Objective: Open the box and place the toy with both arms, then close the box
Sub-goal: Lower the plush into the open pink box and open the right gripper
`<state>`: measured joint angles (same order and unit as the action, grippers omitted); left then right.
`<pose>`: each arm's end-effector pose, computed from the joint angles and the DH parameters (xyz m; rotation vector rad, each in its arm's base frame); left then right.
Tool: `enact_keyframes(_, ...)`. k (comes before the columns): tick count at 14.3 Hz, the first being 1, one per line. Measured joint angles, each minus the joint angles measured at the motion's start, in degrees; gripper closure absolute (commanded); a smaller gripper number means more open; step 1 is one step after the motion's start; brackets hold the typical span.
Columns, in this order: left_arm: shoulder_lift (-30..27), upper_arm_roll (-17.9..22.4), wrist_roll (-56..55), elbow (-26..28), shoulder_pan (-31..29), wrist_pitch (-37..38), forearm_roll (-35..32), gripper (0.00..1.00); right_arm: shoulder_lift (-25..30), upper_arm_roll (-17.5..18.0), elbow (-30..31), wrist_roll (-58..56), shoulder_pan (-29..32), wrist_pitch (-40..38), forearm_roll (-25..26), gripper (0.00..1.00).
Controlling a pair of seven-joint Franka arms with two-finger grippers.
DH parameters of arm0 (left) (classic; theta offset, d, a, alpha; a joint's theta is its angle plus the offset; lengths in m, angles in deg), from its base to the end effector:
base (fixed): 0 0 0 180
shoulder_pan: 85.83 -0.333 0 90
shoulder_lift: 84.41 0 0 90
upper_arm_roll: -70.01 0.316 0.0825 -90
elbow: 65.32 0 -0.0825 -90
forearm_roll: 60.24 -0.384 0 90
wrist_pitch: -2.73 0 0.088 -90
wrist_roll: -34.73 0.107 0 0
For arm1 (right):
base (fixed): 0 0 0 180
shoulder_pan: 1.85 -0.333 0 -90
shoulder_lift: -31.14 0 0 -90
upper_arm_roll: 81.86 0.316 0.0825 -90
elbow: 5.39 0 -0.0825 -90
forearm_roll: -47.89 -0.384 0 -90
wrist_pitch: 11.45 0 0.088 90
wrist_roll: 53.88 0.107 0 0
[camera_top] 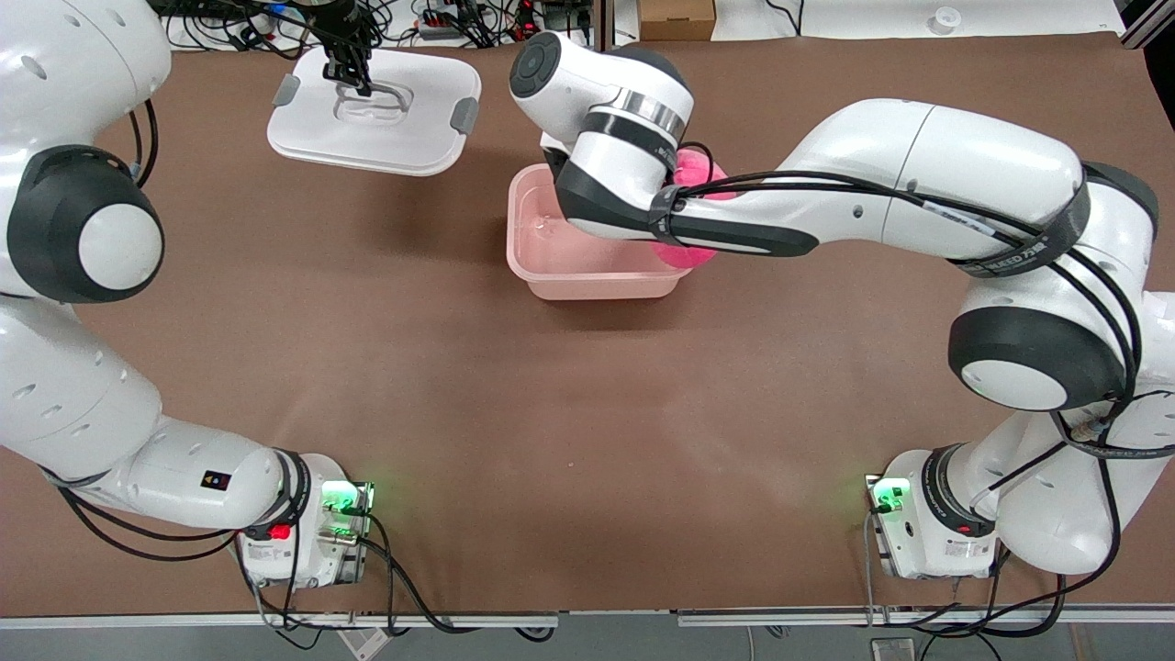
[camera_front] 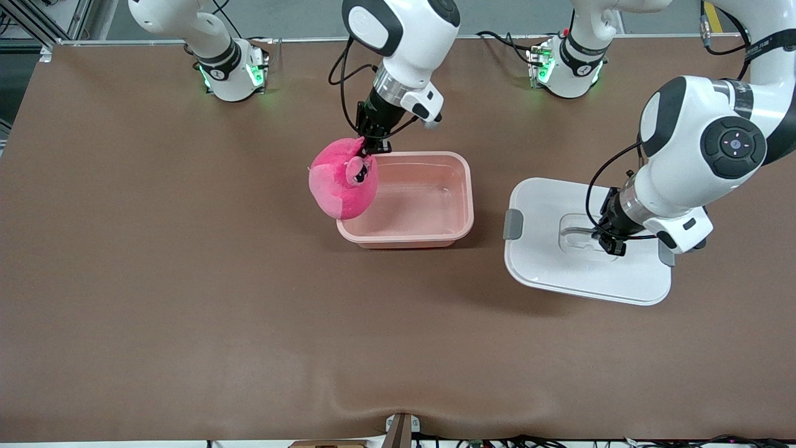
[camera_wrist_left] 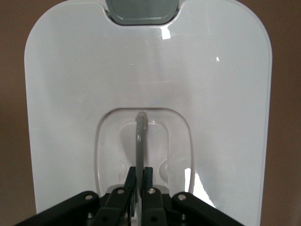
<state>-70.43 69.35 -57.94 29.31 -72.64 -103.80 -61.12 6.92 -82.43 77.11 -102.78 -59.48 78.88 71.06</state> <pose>0.6128 -0.1493 0.4652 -2.4036 -1.9663 0.0190 0.3895 0.5259 0.4368 1.5561 2.2016 -0.3475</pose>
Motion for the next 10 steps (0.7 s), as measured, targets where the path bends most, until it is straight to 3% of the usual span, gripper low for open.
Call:
enact_keyframes(5,0.0,-0.1,0.0,0.1,0.0,0.0,0.0,1.0,-1.6,0.0,-1.3,2.3,-0.1,1.1,0.1,1.0)
enact_keyframes(6,0.0,-0.1,0.0,0.1,0.0,0.0,0.0,1.0,-1.7,0.0,-1.4,2.4,-0.1,1.4,0.2,0.94)
enact_keyframes(7,0.0,-0.1,0.0,0.1,0.0,0.0,0.0,1.0,-1.8,-0.1,-1.7,2.5,-0.1,1.9,0.2,0.35)
enact_keyframes(8,0.0,-0.1,0.0,0.1,0.0,0.0,0.0,1.0,-1.9,-0.2,-1.9,2.7,-0.1,2.6,0.2,0.0)
enact_keyframes(10,0.0,-0.1,0.0,0.1,0.0,0.0,0.0,1.0,-2.0,-0.4,-2.0,4.2,-0.1,4.1,0.2,0.0)
